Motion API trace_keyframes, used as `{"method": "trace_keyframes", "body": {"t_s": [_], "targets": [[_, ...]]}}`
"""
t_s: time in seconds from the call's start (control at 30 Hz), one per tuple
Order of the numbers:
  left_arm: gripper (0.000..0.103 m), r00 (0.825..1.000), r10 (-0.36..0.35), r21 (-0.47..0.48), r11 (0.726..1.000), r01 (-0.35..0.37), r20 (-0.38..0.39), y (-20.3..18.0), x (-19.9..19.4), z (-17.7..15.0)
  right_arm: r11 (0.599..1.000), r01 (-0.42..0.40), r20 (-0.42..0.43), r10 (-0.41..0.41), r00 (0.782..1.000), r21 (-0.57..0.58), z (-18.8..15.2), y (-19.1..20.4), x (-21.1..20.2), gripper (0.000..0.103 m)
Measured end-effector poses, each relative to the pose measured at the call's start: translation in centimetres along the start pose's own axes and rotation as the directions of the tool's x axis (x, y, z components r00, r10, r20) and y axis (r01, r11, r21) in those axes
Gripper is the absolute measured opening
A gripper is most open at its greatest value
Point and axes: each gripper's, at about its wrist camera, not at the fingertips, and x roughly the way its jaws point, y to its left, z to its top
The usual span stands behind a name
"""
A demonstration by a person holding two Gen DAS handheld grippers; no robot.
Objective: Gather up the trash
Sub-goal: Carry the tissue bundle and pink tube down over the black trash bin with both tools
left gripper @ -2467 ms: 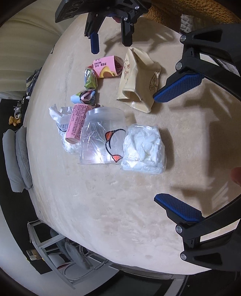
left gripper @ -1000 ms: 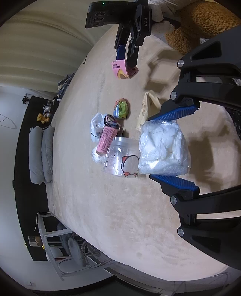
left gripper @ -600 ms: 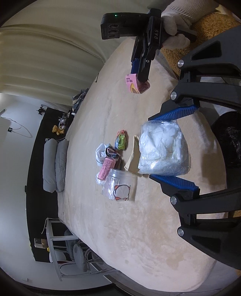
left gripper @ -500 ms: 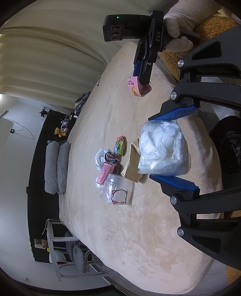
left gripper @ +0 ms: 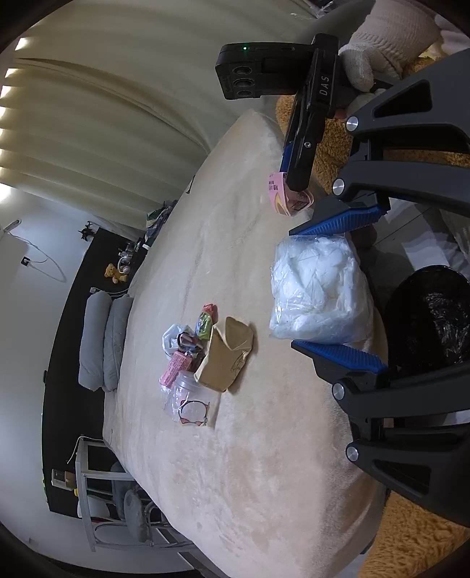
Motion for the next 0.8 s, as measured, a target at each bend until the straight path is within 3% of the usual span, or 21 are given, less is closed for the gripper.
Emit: {"method": "trace_keyframes", "body": {"t_s": [0.2, 0.37, 0.53, 0.63, 0.8], "targets": [[0.053, 0.998, -0.018, -0.035, 0.999, 0.016, -0.059, -1.1, 0.0, -2.5, 0.998, -0.014, -0.04, 0.017, 0.999, 0.064, -1.9, 0.5, -0.1, 0.062], [0.053, 0.994, -0.037, -0.091, 0.995, 0.028, -0.103, -1.3, -0.1, -4.2, 0.995, 0.023, -0.102, -0.012, 0.995, 0.101, -3.2, 0.6, 1.1, 0.062], [0.053, 0.984, -0.013, -0.109, 0.994, -0.007, -0.178, -1.6, 1.3, -5.3, 0.991, 0.059, -0.169, -0.039, 0.985, 0.117, -4.3, 0.6, 2.5, 0.062], [0.053, 0.972, 0.005, -0.133, 0.99, -0.038, -0.235, -1.8, 2.4, -6.2, 0.988, 0.091, -0.21, -0.063, 0.976, 0.126, -5.0, 0.5, 3.2, 0.062], [0.053, 0.935, 0.057, -0.134, 0.985, -0.11, -0.349, -1.9, 4.4, -7.8, 0.976, 0.134, -0.286, -0.081, 0.955, 0.172, -6.2, -0.2, 4.4, 0.062]]}}
